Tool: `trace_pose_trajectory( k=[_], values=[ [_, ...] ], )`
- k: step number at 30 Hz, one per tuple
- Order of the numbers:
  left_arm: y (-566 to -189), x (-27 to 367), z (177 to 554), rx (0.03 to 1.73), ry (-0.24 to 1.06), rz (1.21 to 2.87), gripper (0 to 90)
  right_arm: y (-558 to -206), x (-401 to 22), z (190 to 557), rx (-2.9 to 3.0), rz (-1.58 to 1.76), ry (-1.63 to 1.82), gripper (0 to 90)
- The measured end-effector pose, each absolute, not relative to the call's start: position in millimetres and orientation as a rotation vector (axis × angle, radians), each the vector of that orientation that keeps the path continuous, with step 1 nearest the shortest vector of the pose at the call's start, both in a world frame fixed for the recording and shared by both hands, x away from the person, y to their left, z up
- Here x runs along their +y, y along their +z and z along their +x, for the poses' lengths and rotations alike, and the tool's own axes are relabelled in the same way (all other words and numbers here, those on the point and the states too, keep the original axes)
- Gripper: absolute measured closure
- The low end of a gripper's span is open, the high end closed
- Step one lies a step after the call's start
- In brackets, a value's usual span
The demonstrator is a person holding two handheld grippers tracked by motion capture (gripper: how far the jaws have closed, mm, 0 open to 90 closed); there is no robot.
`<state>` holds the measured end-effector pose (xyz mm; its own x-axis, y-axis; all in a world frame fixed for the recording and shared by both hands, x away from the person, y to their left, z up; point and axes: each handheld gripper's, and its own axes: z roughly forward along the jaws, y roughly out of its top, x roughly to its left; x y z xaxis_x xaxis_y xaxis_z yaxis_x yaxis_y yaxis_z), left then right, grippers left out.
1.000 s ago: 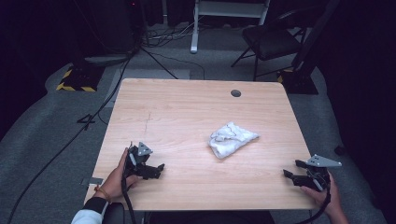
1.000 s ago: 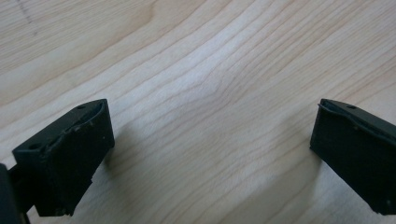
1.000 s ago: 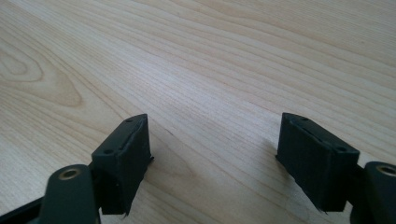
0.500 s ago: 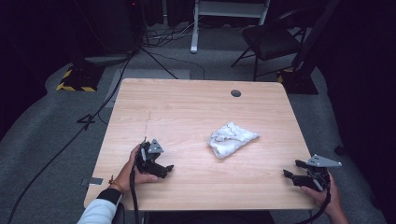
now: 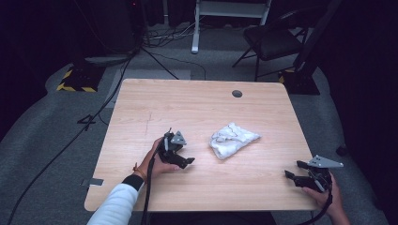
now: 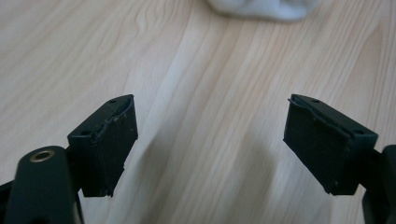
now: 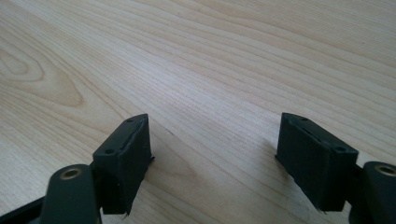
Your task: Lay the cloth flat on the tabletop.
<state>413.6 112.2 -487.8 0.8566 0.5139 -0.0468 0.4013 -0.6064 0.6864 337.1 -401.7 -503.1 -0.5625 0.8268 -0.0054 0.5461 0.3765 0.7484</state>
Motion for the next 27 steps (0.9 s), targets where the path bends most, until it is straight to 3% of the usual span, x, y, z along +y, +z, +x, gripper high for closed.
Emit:
trace_pose_trajectory(
  k=[10,21,22,23,27],
  values=[
    [-441.0,38.7,441.2,0.482,0.291,2.208,18.4,-503.1,-401.7,337.0,2.262,1.193,1.014,26.5],
    [-431.3,-35.1,470.9,0.334,0.332,2.352,21.9,-503.1,-401.4,336.6,2.262,1.188,1.013,27.2],
    [-433.5,-37.5,473.5,0.316,0.324,2.36,30.2,-503.0,-401.4,336.6,2.263,1.186,1.014,27.2],
    [-435.7,-38.9,474.8,0.318,0.328,2.376,30.2,-503.0,-401.4,336.6,2.263,1.186,1.014,27.2],
    [-444.1,-35.9,483.0,0.323,0.323,2.432,51.4,-503.0,-401.3,336.4,2.265,1.183,1.014,27.2]
  ],
)
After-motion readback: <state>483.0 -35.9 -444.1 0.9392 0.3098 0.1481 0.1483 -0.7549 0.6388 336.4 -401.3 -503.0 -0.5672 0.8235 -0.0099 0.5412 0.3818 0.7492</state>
